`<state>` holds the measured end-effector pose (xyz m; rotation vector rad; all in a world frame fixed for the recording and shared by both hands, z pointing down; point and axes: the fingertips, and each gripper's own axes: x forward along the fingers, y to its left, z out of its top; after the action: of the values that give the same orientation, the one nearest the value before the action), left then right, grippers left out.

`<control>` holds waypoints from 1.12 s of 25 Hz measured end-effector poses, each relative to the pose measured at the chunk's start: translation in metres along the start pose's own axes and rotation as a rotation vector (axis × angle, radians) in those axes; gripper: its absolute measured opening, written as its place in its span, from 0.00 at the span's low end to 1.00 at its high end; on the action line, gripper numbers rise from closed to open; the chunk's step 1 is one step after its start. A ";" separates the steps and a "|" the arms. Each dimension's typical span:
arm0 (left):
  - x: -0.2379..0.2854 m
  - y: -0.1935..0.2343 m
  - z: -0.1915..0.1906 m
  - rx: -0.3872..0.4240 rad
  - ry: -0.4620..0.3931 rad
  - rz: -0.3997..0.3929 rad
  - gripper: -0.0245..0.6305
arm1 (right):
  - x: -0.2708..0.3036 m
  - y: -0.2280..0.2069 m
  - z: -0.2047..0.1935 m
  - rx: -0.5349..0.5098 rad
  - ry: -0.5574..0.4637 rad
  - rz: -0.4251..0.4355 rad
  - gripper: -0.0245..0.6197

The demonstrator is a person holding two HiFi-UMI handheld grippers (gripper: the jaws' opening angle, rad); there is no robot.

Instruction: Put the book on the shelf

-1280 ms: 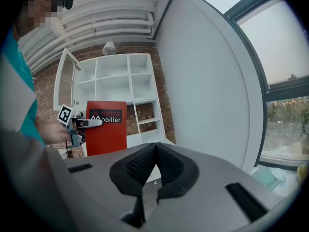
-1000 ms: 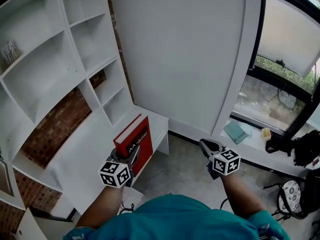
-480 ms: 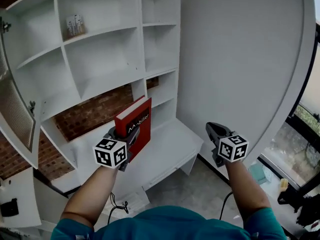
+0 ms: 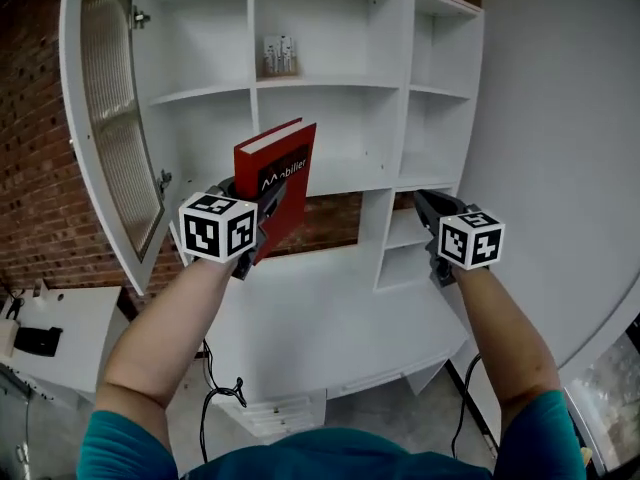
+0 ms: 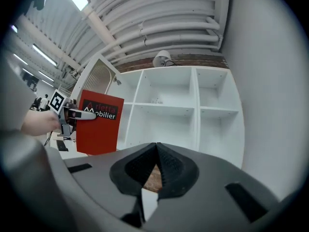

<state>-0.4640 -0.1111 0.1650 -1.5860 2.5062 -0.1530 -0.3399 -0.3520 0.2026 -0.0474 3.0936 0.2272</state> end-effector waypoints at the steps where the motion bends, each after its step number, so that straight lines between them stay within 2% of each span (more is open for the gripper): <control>1: -0.004 0.014 0.014 0.014 -0.001 0.027 0.29 | 0.018 0.009 0.014 -0.003 -0.011 0.028 0.07; 5: -0.015 0.066 0.066 0.024 -0.008 0.120 0.29 | 0.075 0.041 0.066 -0.025 -0.055 0.115 0.07; 10: -0.027 0.127 0.129 0.005 -0.027 0.236 0.29 | 0.118 0.071 0.122 -0.031 -0.103 0.196 0.07; 15: -0.029 0.177 0.181 -0.007 -0.041 0.333 0.29 | 0.147 0.083 0.181 -0.002 -0.185 0.222 0.07; 20: -0.020 0.221 0.215 -0.015 -0.050 0.427 0.29 | 0.170 0.088 0.217 -0.009 -0.223 0.225 0.07; 23: -0.014 0.241 0.232 -0.038 -0.054 0.451 0.29 | 0.182 0.091 0.227 -0.018 -0.233 0.226 0.07; 28: -0.003 0.259 0.259 -0.061 -0.008 0.428 0.30 | 0.201 0.096 0.236 -0.034 -0.232 0.228 0.07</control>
<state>-0.6408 0.0040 -0.1344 -1.0278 2.7944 -0.0123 -0.5348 -0.2283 -0.0249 0.3089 2.8592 0.2713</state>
